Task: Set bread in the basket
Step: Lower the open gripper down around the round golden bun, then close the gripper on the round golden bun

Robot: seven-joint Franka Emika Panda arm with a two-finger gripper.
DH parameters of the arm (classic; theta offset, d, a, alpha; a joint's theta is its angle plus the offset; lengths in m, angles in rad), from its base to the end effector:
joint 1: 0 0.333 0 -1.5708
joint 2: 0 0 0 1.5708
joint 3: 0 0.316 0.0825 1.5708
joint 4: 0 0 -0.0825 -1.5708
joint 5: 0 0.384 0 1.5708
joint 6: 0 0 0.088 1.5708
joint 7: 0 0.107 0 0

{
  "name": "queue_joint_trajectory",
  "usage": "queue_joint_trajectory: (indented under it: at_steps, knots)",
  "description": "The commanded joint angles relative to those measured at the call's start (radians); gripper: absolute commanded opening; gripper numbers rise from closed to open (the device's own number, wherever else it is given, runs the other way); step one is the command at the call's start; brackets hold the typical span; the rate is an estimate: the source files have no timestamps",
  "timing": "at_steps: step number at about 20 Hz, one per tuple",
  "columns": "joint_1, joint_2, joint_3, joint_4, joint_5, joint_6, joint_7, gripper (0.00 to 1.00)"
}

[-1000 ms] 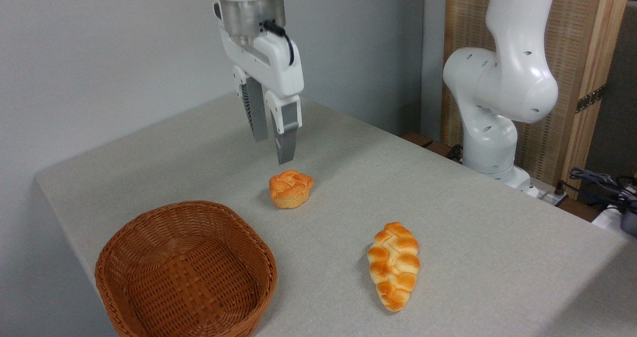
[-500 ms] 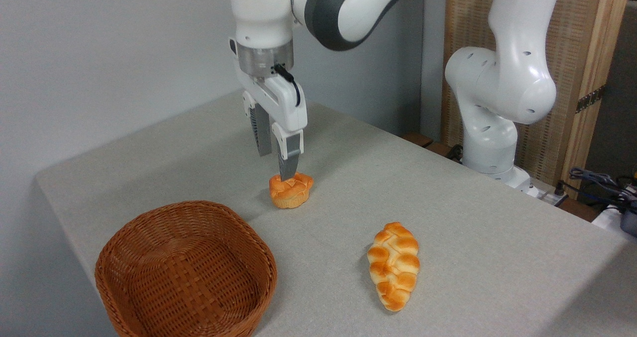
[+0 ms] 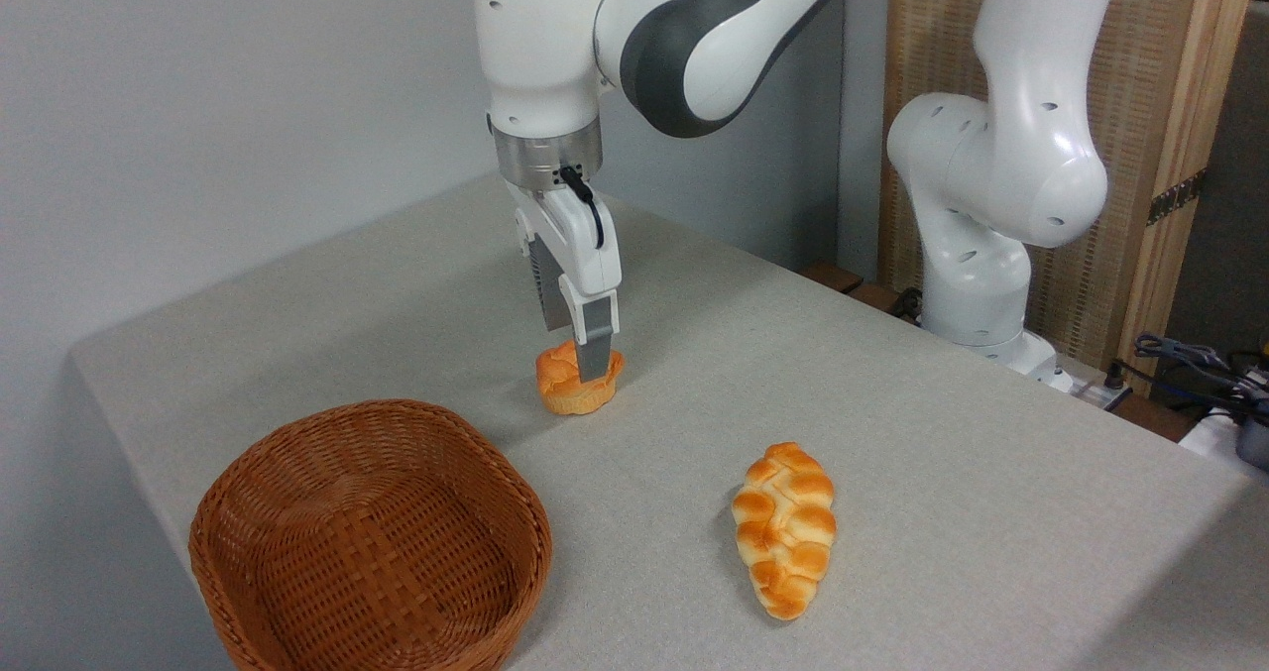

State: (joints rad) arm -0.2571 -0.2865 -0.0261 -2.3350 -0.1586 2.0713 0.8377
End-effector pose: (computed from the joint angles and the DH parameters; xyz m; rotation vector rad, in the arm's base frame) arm 0.4388 -0.1366 0.4517 2.6161 -1.5071 0.0883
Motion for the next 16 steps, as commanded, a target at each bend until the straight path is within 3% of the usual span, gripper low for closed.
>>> queue_joint_trajectory:
  at_steps: [1,10,16]
  knots:
    - [-0.017,-0.022,0.005,-0.037,-0.012,0.041,0.018,1.0]
    - [-0.048,-0.019,0.005,-0.096,-0.012,0.121,0.018,1.0]
    - [-0.05,-0.017,0.005,-0.096,-0.01,0.136,0.035,0.47]
